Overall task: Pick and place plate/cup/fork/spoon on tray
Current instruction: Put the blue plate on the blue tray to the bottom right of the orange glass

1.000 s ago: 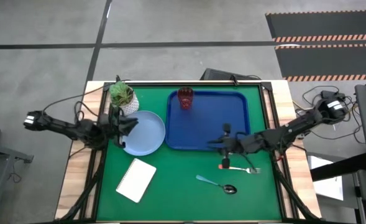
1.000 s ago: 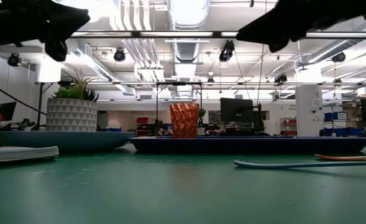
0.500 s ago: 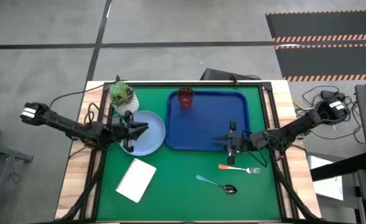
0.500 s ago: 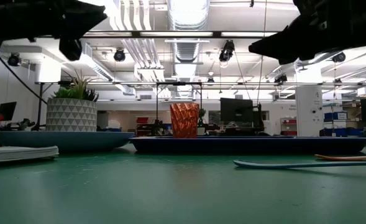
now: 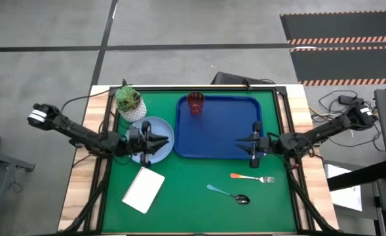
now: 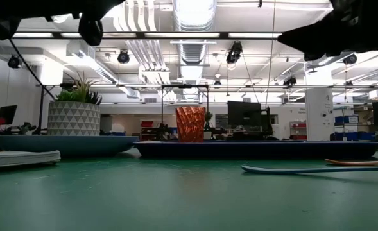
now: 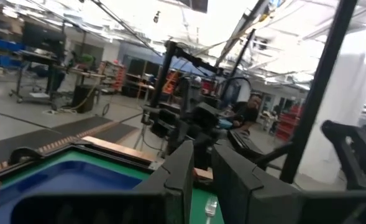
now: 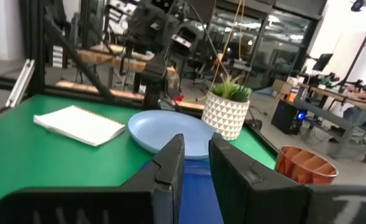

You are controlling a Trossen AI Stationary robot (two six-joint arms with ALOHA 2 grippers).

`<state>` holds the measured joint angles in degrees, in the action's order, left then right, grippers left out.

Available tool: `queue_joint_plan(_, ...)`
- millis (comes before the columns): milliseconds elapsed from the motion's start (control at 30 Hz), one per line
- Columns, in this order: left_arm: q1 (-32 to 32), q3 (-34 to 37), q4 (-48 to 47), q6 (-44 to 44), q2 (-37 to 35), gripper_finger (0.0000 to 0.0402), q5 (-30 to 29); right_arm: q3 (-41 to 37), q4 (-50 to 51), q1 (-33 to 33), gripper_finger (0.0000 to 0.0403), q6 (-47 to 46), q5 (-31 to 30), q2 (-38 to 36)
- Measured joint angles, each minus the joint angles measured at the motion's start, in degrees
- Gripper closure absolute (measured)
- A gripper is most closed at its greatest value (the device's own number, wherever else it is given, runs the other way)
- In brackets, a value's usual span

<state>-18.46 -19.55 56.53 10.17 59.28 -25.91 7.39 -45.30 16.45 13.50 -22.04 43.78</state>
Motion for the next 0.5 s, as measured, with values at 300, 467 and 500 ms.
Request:
queue_joint_plan(300,-4.3,-8.82,-1.2,0.12,11.31,0.0362,-9.26,-5.16,0.15,0.04,0.0339,-1.13,0.0,-8.21)
queue_joint_plan(467,-4.47,-15.44,-13.99,8.93,15.62,0.0362,-11.9,-5.74,0.03,0.04,0.0339,-0.74,0.0,-10.75)
queue_joint_plan(500,-4.33,-17.02,-18.03,11.4,16.07,0.0362,-11.95,-5.74,0.06,0.04,0.0339,-0.73,0.0,-11.1)
